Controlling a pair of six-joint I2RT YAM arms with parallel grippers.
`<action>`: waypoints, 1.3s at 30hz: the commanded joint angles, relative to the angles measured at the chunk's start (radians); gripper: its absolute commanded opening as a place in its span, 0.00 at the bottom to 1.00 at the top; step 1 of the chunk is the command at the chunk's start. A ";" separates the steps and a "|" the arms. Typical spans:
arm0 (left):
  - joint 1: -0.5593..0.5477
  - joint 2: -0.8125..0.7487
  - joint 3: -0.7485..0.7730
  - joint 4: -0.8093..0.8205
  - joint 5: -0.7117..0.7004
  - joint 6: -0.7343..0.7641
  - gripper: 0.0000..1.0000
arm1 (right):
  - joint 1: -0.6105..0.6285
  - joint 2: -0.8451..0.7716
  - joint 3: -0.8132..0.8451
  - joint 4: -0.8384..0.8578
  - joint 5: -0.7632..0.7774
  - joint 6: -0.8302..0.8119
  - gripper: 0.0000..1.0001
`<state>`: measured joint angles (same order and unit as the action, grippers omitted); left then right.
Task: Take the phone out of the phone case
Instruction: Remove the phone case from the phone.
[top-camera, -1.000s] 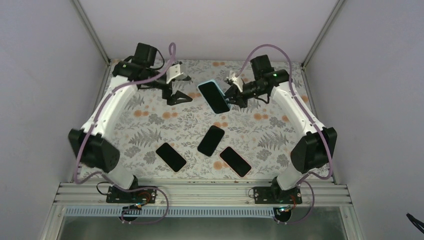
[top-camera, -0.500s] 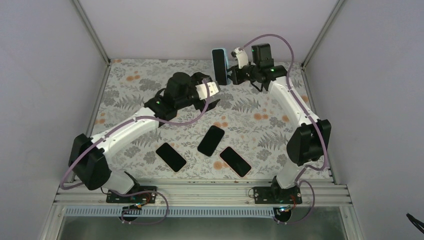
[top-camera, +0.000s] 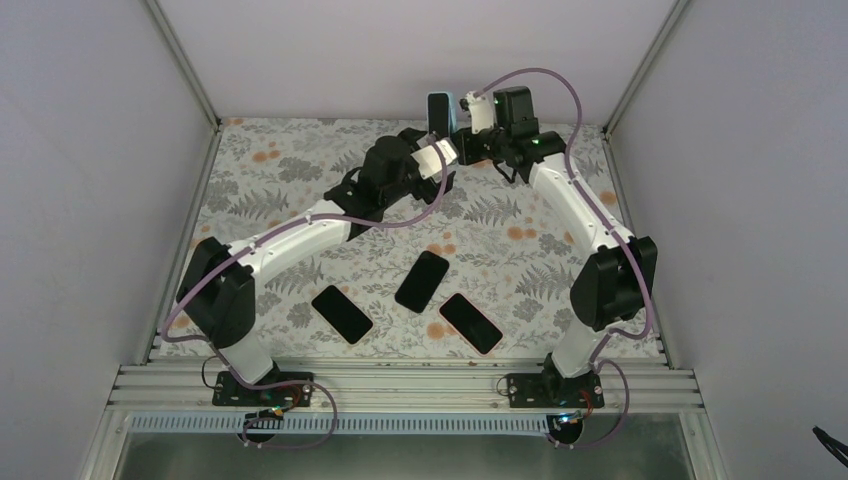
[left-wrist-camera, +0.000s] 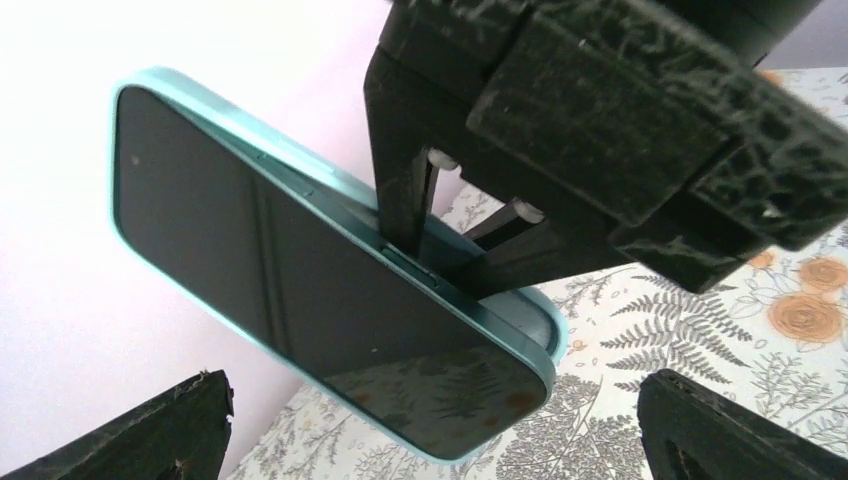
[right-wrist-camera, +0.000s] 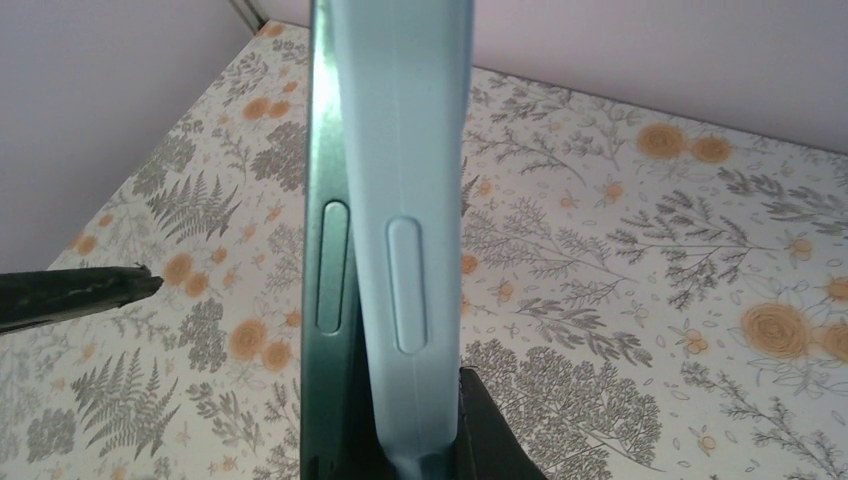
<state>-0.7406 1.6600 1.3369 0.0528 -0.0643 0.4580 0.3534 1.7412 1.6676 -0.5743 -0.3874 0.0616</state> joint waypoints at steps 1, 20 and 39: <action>-0.007 0.019 0.048 0.037 -0.078 -0.043 1.00 | 0.006 -0.048 0.012 0.108 0.039 0.031 0.03; -0.021 0.120 0.117 0.006 -0.144 -0.126 1.00 | 0.015 -0.071 -0.015 0.138 0.055 0.069 0.03; 0.003 0.052 0.075 0.061 -0.147 -0.188 1.00 | 0.016 -0.112 -0.049 0.154 0.046 0.048 0.03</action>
<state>-0.7444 1.7298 1.4002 0.0875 -0.2161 0.2955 0.3599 1.6638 1.6142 -0.4816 -0.3199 0.1173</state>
